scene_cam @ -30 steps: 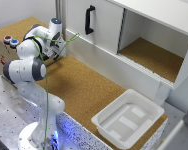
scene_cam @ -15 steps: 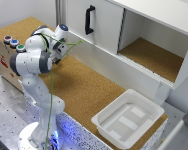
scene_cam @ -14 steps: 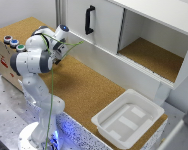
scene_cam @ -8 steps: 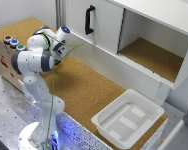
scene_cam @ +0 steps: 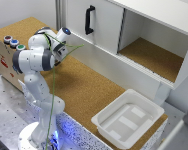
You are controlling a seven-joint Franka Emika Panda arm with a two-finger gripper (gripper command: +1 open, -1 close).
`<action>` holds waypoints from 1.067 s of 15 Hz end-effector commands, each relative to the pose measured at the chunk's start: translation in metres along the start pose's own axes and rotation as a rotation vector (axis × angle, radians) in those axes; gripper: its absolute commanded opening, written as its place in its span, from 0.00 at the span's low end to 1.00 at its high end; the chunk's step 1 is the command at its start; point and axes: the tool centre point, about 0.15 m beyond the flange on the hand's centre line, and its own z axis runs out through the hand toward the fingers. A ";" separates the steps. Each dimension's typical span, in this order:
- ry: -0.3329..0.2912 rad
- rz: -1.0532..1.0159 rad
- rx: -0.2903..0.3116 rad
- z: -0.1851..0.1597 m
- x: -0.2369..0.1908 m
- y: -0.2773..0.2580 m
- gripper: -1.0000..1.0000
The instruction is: Grasp the drawer handle and open it
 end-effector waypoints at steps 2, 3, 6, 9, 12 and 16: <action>-0.003 -0.019 0.080 0.012 0.006 0.001 0.00; -0.007 -0.021 0.082 0.012 0.005 0.001 0.00; -0.016 -0.019 0.086 0.015 0.003 0.002 0.00; -0.023 -0.001 0.114 0.016 0.002 0.002 0.00; -0.027 0.004 0.118 0.015 0.002 0.005 0.00; -0.035 0.022 0.129 0.012 0.002 0.019 0.00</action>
